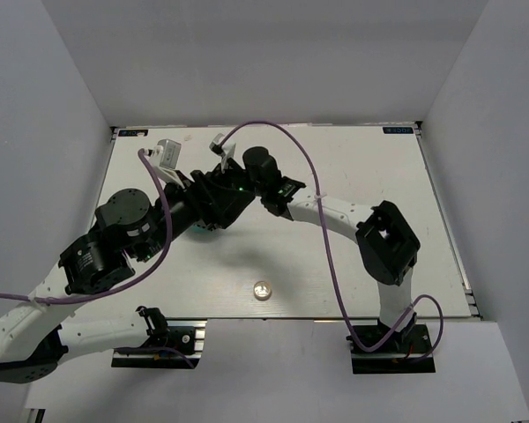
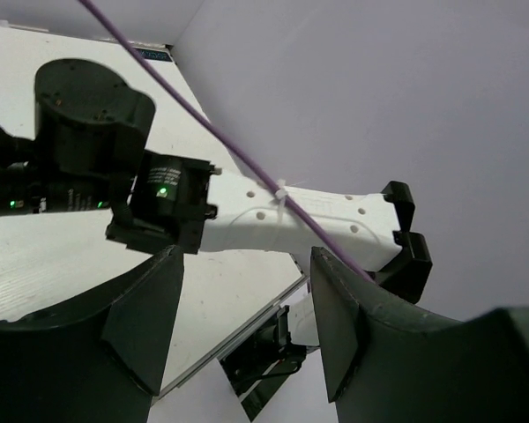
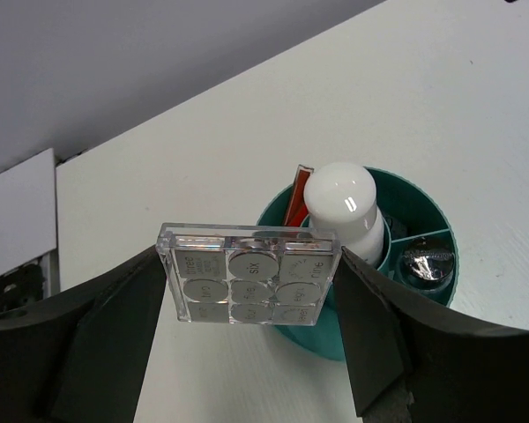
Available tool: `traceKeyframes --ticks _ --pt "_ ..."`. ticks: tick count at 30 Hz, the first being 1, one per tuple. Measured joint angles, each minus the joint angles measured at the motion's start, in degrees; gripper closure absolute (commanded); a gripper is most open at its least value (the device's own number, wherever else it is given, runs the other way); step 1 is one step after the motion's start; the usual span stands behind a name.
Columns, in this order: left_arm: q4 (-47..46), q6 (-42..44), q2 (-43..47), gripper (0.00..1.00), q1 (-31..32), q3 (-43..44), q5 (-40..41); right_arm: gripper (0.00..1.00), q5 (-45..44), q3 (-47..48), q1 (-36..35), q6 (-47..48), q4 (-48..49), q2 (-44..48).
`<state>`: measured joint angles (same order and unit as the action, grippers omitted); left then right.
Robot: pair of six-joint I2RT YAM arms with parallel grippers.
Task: Organize the makeup
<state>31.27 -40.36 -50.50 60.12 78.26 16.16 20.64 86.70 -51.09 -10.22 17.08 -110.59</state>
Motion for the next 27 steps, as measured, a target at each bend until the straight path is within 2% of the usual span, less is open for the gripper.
traceKeyframes --ticks 10,19,24,27 --pt "0.07 -0.02 1.14 0.31 0.0 -0.74 0.87 0.95 -7.54 -0.37 -1.49 -4.11 5.62 -5.88" --pt "0.15 -0.11 1.36 0.31 0.0 -1.09 1.18 0.95 -12.07 -1.66 -1.51 -5.84 8.2 -6.64" --pt "0.2 -0.11 1.53 0.31 0.0 -1.29 1.27 0.94 -13.64 -3.78 -1.53 -5.88 9.97 -6.69" --pt "0.22 -0.11 1.55 0.31 0.0 -1.44 1.29 0.89 -14.34 -5.09 -1.66 -5.88 11.23 -6.69"
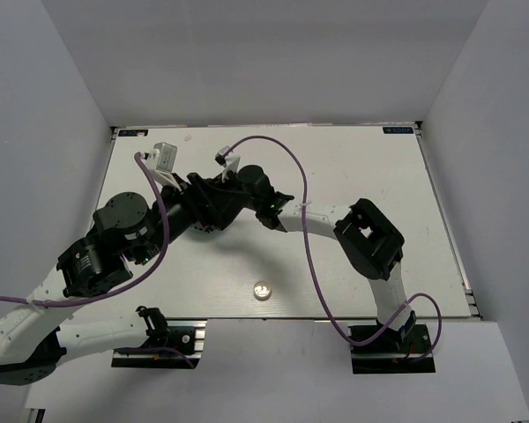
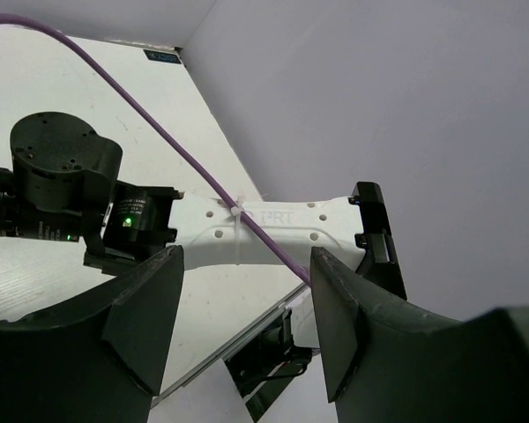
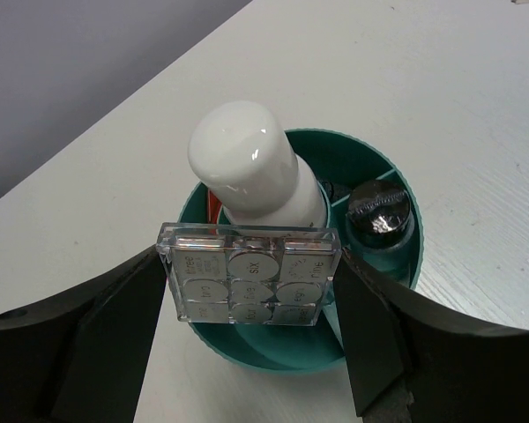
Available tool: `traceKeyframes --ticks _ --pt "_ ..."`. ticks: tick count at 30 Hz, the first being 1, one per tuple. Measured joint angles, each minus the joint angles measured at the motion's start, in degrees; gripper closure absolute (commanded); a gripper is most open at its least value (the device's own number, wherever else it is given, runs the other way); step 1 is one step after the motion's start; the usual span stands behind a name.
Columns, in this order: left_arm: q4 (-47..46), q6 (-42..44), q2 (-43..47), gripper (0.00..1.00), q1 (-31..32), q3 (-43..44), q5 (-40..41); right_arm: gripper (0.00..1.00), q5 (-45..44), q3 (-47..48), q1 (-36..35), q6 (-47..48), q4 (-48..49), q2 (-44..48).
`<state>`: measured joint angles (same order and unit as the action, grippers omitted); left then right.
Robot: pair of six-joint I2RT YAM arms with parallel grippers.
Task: Organize the makeup
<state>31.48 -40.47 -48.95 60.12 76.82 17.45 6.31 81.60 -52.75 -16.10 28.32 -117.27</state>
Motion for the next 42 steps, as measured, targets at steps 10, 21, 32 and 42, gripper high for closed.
traceKeyframes --ticks 10,21,32,42 --pt "0.0 -0.02 0.04 0.31 0.0 -0.33 0.13 0.67 -1.73 -3.02 -0.57 0.72 2.89 0.0" --pt "-0.22 -0.04 0.87 0.31 0.0 -1.27 0.13 0.3 -1.66 -5.62 -1.2 3.52 6.58 0.17" --pt "-0.26 -0.28 0.85 0.31 0.0 -1.46 0.07 0.22 -0.92 -7.8 -1.27 5.46 7.43 2.12" --pt "-0.13 -1.4 1.4 0.32 0.0 -2.21 -0.28 0.21 -0.39 -8.33 -1.27 6.12 7.41 2.67"
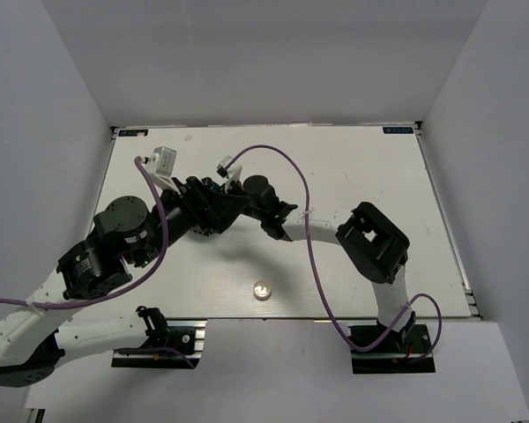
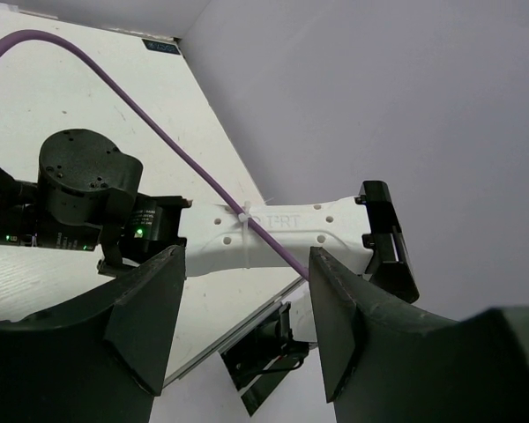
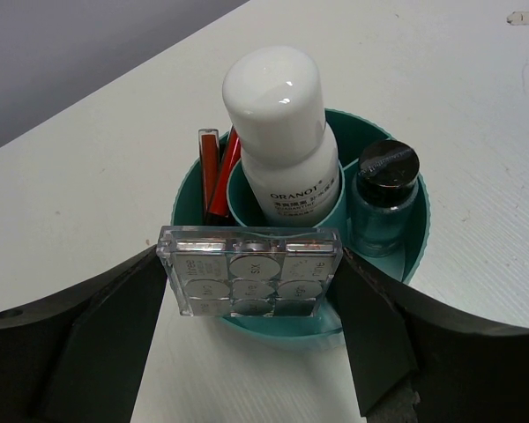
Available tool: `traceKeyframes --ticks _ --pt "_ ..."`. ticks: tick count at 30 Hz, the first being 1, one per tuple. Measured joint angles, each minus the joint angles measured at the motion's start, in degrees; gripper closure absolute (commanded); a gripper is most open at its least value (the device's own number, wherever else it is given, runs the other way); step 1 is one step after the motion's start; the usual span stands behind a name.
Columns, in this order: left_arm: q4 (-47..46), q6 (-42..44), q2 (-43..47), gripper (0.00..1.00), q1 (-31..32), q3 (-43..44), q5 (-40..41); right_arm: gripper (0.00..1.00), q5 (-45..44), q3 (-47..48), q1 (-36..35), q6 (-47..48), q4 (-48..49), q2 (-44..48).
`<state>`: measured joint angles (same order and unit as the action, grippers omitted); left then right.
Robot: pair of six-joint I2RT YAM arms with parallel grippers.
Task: Organize the makeup
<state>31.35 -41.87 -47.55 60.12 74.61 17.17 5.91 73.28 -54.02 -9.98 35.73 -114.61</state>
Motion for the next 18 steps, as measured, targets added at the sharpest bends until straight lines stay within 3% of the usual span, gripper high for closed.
traceKeyframes --ticks 3,7,18 --pt "0.13 -0.42 0.17 0.32 0.0 0.0 -0.04 0.2 -0.22 0.09 0.0 -0.04 -0.11 -0.02" --pt "0.39 -0.74 0.42 0.32 0.0 0.0 -0.04 0.11 -0.39 0.35 0.0 -0.07 -0.37 -0.11" --pt "0.35 -0.79 -0.61 0.32 0.0 -0.2 -0.04 0.11 -0.68 0.35 0.13 0.04 -0.48 -0.11"
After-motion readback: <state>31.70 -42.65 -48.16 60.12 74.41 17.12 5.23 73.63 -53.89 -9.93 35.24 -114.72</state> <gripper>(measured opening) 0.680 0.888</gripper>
